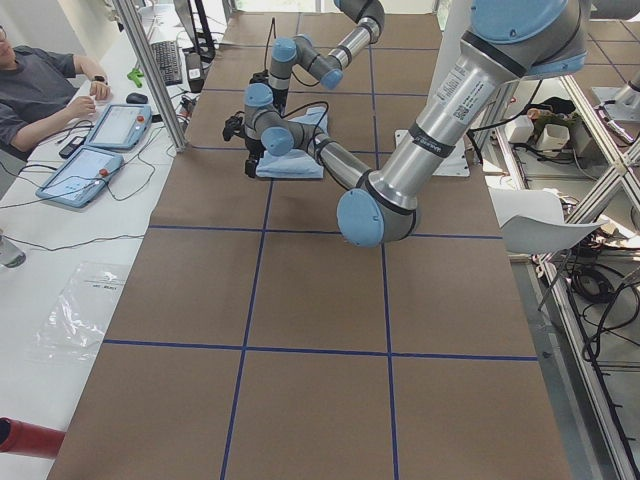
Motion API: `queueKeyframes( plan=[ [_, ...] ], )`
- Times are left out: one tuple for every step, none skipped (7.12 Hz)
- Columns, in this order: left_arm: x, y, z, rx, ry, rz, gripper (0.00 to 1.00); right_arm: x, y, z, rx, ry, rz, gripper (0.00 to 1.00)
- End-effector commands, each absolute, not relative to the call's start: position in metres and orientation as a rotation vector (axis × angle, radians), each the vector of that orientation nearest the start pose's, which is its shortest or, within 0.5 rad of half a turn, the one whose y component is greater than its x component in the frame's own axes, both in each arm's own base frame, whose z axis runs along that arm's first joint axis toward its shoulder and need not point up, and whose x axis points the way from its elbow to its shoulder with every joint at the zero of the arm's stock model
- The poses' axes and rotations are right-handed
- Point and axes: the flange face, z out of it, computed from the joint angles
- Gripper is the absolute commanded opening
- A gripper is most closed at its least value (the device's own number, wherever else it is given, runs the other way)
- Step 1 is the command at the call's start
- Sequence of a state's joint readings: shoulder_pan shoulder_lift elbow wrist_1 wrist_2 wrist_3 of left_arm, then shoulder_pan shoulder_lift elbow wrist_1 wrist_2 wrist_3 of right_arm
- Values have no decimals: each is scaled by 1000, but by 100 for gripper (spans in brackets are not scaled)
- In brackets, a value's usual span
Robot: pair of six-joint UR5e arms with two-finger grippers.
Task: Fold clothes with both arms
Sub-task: 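Lay the folded edge down and open both grippers, raising them away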
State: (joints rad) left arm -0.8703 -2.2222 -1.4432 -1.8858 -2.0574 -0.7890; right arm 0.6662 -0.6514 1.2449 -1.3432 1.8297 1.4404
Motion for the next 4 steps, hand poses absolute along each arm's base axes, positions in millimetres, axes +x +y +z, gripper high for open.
queueKeyframes(
  plan=[
    [379, -600, 307, 309, 884, 161, 100, -568, -571, 195, 116, -845, 275, 100],
    [362, -584, 309, 317, 869, 193, 100, -551, -580, 211, 116, -796, 212, 100],
    [346, -580, 304, 330, 834, 242, 100, -513, -589, 221, 105, -731, 130, 100],
    [321, -573, 306, 345, 805, 284, 100, -453, -596, 242, 100, -701, 48, 100]
  ],
)
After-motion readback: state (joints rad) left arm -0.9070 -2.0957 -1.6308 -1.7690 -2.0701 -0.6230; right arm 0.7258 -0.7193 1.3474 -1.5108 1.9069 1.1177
